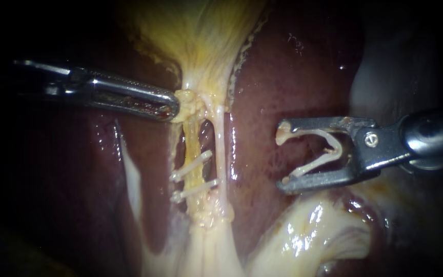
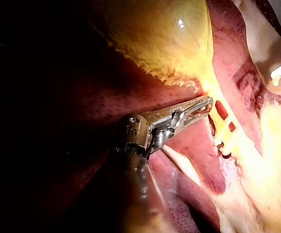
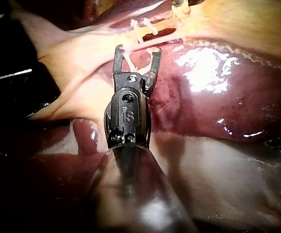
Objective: Clipping third clip left tube
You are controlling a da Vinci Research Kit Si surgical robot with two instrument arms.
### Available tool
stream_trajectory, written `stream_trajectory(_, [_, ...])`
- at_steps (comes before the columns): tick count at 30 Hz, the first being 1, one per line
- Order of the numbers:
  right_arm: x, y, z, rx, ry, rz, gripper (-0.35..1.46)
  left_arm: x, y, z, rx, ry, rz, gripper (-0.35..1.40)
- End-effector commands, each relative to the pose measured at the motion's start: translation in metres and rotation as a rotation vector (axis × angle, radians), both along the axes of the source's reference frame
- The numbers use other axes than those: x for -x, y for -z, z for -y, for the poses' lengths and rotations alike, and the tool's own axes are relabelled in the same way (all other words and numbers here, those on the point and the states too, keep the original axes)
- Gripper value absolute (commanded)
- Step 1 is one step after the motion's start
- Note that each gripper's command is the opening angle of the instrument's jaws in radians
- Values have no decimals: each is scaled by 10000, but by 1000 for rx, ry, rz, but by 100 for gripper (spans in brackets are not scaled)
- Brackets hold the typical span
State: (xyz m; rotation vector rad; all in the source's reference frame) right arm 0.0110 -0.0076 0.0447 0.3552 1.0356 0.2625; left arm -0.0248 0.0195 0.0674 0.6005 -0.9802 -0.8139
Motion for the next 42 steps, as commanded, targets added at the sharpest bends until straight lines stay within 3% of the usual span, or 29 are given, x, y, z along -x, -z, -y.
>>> stream_trajectory(1, [0,0,0,0,0,0,49,-1,1,-1,-1,-1,1,-35])
stream_trajectory(7, [0,0,0,0,0,0,49,-24,25,-14,-10,0,0,-35])
stream_trajectory(15, [0,-2,0,0,2,6,49,-58,55,-37,-12,53,2,-35])
stream_trajectory(20, [-3,-3,-1,-5,-3,8,49,-57,55,-36,-12,55,0,-35])
stream_trajectory(25, [-18,-7,-5,-99,-49,21,49,-55,57,-34,-11,57,-1,-35])
stream_trajectory(28, [-33,-10,-8,-173,-60,20,49,-52,57,-32,-10,59,-3,-35])
stream_trajectory(31, [-48,-14,-11,-235,-42,6,48,-51,57,-30,-4,58,-4,-35])
stream_trajectory(42, [-96,-40,-11,-334,-58,5,48,-45,56,-27,-1,62,-7,-35])
